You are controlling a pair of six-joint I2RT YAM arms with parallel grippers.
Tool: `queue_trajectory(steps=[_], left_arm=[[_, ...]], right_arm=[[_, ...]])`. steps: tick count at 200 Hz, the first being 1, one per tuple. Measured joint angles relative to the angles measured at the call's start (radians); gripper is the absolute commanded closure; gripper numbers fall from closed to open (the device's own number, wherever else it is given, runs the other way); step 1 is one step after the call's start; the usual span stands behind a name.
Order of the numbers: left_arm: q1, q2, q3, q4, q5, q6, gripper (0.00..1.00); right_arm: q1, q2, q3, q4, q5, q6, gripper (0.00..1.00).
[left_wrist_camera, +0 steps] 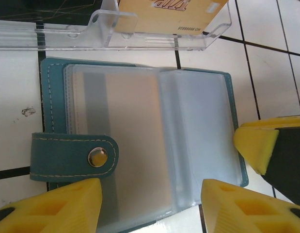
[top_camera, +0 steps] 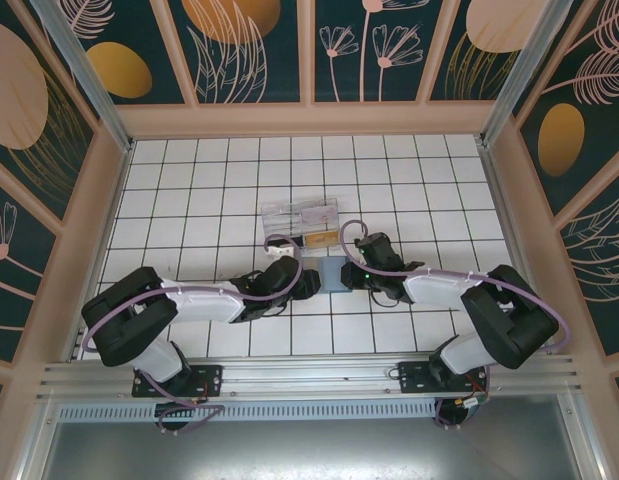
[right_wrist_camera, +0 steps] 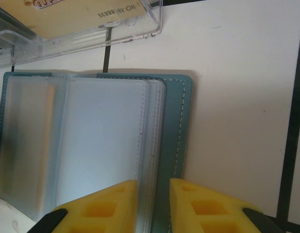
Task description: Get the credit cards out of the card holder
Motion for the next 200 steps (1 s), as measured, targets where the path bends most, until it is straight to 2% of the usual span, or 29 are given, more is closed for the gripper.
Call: queue_trajectory(steps=[81, 200], left_arm=[[0.0, 0.008, 0.009, -0.027, -0.041, -0.004, 0.44], [0.0, 0.012, 0.008, -0.061, -0.046, -0.017, 0.46]], right_arm=[[0.0, 0.003, 0.0, 0.0, -0.009, 0.0, 0.74], [0.0, 0.004, 0.0, 0.0, -0.011, 0.0, 0.74]])
